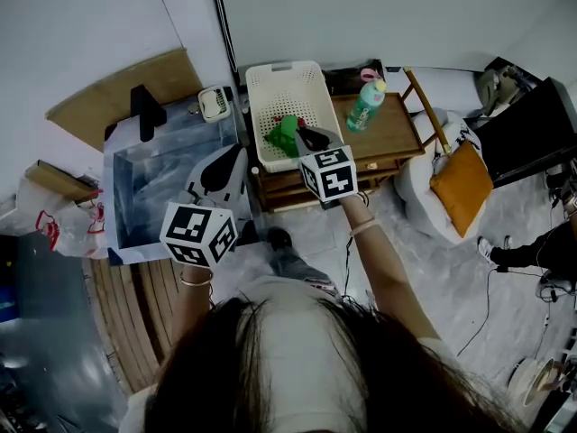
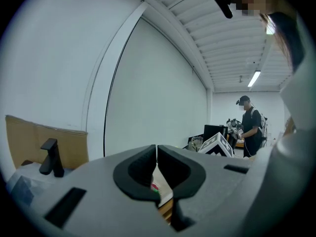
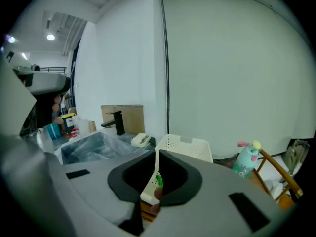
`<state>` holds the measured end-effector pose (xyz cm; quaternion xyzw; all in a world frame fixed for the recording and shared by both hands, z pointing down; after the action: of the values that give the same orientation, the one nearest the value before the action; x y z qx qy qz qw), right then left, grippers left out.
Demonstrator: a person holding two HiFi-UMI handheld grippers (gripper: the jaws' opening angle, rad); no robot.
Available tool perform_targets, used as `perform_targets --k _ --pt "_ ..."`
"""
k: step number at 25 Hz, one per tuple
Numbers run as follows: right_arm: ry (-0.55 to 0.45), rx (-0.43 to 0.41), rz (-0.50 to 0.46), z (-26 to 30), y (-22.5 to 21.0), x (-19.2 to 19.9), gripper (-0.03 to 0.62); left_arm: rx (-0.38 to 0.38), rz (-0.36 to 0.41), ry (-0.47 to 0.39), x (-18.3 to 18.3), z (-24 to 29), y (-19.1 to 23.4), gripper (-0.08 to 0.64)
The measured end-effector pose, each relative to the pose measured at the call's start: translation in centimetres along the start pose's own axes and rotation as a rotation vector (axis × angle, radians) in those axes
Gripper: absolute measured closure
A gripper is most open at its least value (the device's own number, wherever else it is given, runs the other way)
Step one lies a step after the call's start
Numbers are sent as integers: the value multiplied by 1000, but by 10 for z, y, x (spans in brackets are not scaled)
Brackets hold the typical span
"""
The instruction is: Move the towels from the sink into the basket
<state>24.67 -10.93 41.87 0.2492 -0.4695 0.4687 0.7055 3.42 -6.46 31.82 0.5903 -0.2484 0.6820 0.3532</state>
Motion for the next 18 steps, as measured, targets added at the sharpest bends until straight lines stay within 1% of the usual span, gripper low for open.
perform_targets --k 4,8,18 --pt "-16 16 -7 -21 22 4 551 -4 -1 -14 4 -26 -5 555" --pt "-49 33 5 -43 42 6 563 -9 6 -22 9 -51 -9 555" --pt "-148 40 22 -102 103 8 566 -17 27 -47 15 -114 -20 555"
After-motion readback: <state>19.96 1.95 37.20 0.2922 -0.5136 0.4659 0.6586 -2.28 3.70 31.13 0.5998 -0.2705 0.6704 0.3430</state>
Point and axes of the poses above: the fingertips, and each gripper's own axes: z forward along the fingers, y to its left, x out of its underside, the point moved 9 cm from there along -z, backward along the fingers, and after that the axes turned 7 degrees about -x, right-handed, at the moved point
